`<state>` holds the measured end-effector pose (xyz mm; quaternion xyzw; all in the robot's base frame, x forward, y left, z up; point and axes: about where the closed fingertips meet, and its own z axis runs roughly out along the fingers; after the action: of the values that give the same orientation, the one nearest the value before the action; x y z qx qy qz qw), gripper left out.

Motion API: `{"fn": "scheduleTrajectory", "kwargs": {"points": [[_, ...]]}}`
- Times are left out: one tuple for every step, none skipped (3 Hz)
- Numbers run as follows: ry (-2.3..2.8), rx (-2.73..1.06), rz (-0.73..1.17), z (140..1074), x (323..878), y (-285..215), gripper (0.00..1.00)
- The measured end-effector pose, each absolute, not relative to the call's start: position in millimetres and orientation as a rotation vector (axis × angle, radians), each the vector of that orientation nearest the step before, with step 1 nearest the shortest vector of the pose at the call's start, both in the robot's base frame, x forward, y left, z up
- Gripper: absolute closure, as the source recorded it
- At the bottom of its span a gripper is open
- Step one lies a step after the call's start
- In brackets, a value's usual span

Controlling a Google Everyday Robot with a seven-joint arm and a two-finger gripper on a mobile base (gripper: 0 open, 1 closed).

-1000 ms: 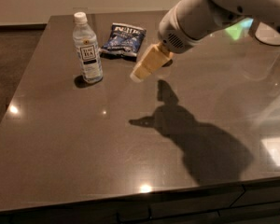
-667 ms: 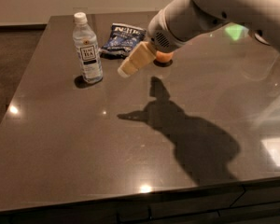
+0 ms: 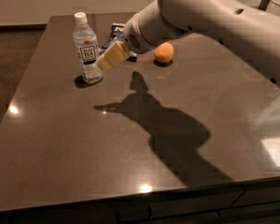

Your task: Pick blue plastic bottle

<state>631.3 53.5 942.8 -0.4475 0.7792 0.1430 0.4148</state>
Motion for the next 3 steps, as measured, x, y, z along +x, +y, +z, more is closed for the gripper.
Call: {"fn": "scheduleTrajectory", "kwargs": {"points": [[1.909, -1.128, 0.394, 943, 643, 85, 0.00], [1.867, -1.142, 0.437, 947, 650, 117, 0.00], [1.841, -1.155, 0.462, 950, 656, 137, 0.00]]}}
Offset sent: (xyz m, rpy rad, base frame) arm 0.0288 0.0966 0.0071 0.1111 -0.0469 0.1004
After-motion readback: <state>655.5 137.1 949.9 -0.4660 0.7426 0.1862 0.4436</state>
